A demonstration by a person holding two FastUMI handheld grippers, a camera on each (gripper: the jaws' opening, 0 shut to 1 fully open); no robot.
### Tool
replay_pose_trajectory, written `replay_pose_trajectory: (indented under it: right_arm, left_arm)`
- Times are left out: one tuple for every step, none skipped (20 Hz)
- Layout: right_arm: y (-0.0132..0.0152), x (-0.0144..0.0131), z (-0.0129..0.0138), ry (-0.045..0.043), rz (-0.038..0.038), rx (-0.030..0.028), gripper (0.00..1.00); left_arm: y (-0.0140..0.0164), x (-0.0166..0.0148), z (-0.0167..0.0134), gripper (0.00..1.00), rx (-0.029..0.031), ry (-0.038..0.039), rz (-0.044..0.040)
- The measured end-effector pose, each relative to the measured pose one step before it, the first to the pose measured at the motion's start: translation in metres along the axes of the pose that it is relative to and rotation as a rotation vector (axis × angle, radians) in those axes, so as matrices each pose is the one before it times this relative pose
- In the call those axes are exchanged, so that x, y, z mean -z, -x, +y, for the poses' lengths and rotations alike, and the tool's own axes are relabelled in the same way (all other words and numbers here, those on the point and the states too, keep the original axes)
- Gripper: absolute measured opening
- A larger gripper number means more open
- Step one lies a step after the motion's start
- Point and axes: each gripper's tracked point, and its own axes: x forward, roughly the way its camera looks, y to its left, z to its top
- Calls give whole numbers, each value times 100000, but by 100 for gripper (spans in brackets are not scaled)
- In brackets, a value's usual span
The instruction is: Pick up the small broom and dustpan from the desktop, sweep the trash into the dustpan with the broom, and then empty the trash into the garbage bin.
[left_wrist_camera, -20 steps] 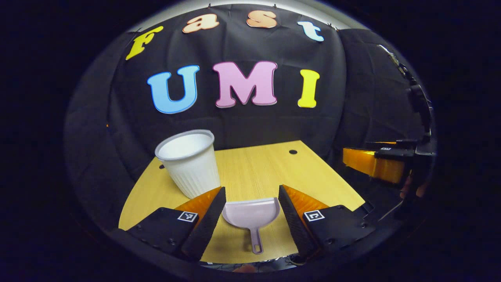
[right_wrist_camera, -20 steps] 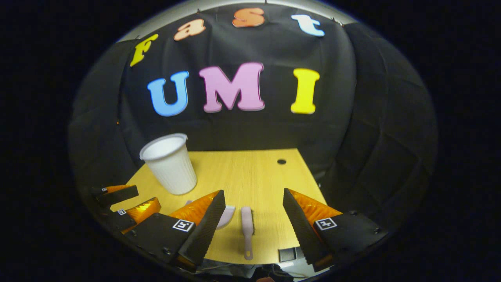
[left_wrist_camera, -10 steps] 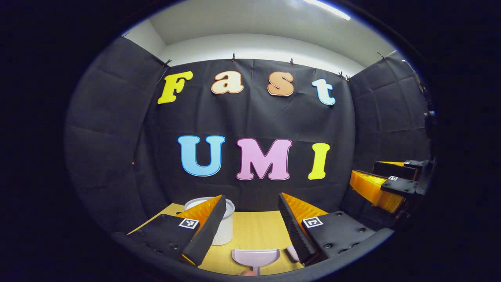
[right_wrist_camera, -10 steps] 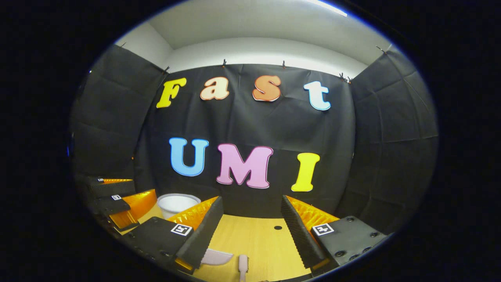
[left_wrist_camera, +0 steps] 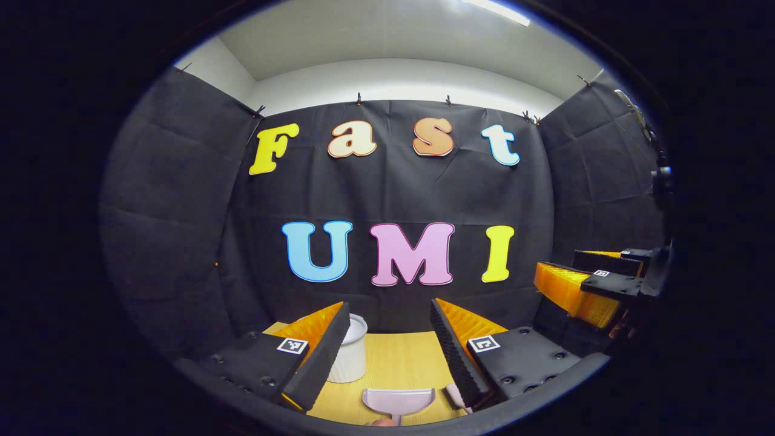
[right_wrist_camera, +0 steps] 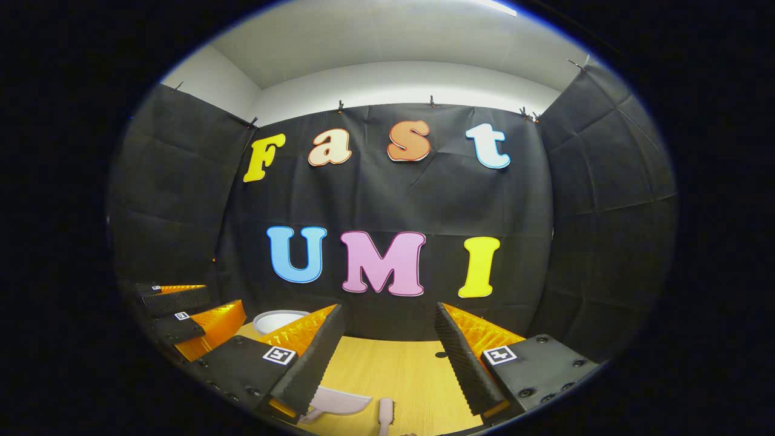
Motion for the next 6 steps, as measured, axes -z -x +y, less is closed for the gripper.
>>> replay_pose_trajectory:
  right_arm:
    - [-12, -94, 6, -404, -708, 188, 94]
    - [8, -101, -139, 73, -592, 546, 94]
    - [-43, 69, 10, -88, -135, -22, 96]
    - [-32, 22, 68, -328, -119, -226, 96]
    - [28, -44, -116, -85, -218, -109, 96]
    - [-45, -36, 12, 49, -31, -59, 96]
  left_arm:
    - [34, 157, -113, 78, -566, -613, -395]
    - [-22, -94, 3, 79, -323, -625, -652]
    - [-130, 129, -169, 79, -167, -524, -228]
    - [21, -4, -6, 79, -123, -106, -1]
    - [-104, -74, -113, 79, 250, 127, -324]
    - [79, -76, 162, 78, -296, 116, 149]
